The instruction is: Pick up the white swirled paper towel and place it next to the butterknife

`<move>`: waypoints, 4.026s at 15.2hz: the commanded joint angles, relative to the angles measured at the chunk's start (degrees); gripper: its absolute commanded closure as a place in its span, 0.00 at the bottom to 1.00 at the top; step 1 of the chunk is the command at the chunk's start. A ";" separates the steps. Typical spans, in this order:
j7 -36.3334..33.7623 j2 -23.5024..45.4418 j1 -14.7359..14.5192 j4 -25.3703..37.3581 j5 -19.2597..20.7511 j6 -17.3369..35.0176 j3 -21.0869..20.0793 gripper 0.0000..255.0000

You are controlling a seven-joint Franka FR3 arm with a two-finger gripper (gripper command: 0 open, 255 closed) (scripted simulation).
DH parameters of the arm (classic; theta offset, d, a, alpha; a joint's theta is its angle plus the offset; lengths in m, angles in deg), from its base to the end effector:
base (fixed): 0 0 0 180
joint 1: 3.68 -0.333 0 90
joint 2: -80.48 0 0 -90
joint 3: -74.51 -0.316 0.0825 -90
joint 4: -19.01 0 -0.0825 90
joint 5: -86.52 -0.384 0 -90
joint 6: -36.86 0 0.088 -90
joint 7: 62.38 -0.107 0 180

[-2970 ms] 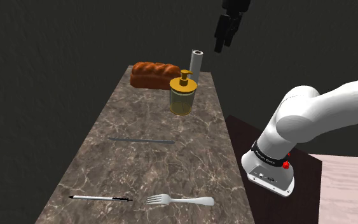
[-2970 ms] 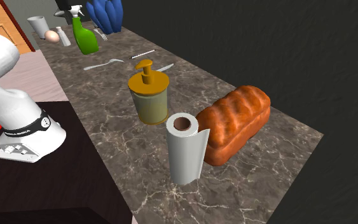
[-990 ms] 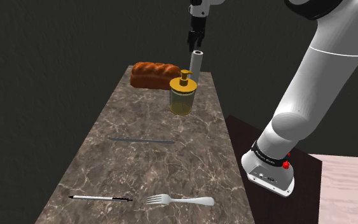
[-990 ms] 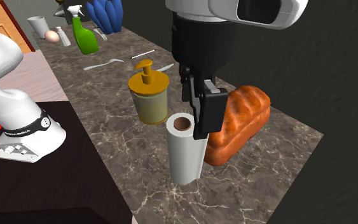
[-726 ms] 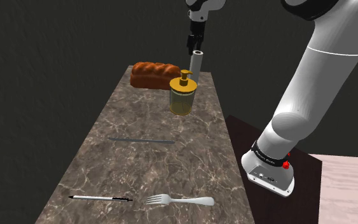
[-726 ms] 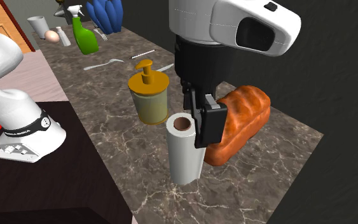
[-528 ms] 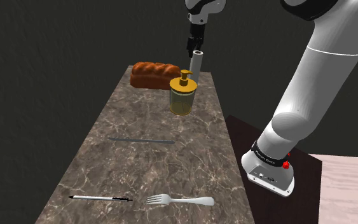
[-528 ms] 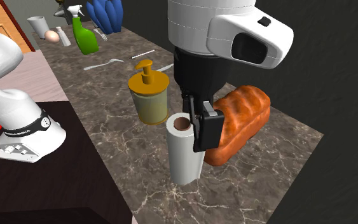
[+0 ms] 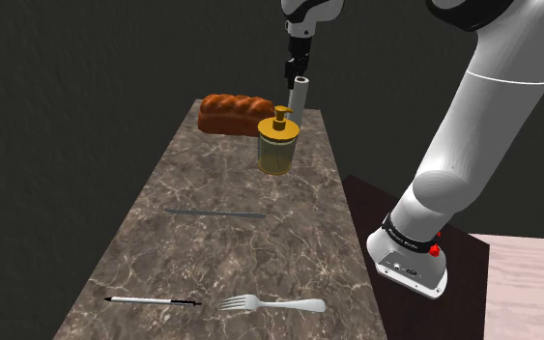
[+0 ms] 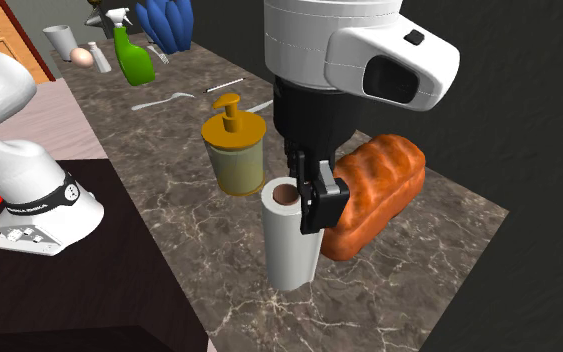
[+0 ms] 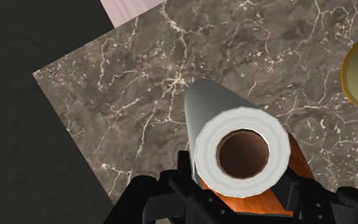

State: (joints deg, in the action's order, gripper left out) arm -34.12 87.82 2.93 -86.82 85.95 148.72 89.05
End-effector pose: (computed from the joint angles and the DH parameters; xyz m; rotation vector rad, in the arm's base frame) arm 0.5549 -0.2085 0.4540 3.1225 0.1907 -0.0416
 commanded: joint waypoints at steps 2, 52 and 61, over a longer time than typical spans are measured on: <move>0.00 0.01 0.00 0.00 0.00 0.00 0.00 1.00; -31.20 -31.77 -12.56 -6.27 -0.64 -25.73 -18.85 1.00; -43.12 -33.47 -16.24 -1.73 -4.83 -31.52 -27.27 1.00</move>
State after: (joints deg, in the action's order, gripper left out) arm -75.94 54.64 -12.94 -88.48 81.59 117.38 62.65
